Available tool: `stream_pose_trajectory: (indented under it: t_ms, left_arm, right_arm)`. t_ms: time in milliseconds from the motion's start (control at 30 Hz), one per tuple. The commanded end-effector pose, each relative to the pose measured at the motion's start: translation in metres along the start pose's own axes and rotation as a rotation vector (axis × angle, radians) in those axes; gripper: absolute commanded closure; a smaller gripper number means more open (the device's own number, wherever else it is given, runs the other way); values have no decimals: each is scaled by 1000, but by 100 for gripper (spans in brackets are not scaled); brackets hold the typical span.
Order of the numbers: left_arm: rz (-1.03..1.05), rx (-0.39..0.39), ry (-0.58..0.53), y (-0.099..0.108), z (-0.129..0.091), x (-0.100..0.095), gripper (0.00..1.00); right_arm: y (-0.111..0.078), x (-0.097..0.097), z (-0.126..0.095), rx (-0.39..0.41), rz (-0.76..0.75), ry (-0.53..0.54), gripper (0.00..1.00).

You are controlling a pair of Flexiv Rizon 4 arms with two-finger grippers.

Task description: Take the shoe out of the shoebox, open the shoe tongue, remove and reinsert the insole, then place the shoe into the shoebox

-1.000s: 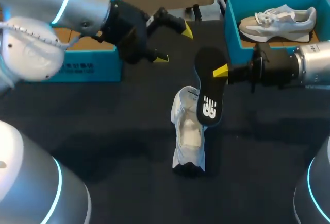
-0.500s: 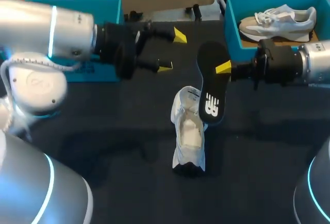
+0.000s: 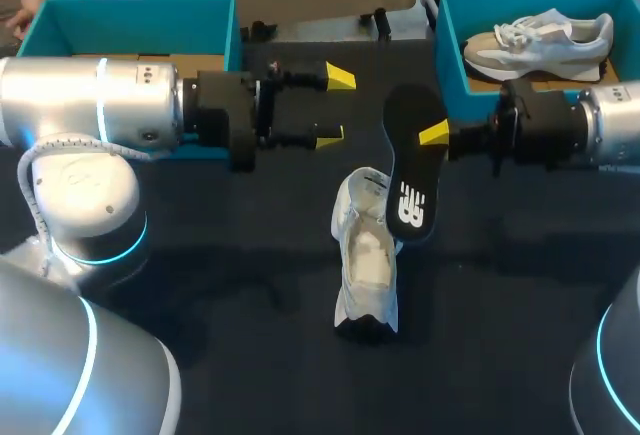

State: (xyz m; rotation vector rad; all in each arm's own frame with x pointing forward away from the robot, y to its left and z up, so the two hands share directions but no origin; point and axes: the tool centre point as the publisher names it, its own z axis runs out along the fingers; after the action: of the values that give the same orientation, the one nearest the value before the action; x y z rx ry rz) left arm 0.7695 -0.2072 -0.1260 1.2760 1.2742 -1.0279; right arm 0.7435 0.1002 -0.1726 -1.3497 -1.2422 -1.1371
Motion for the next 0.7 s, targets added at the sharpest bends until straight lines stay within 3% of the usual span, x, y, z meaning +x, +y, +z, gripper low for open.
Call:
stream_pose_trajectory:
  t_ms: [33, 700]
  left_arm:
    - [-4, 1, -56, 2, 10, 11, 0]
    - [26, -29, -171, 8, 48, 26, 3]
  right_arm:
    - [-1, 4, 4, -7, -2, 0, 100]
    - [-15, 20, 25, 32, -9, 8, 100]
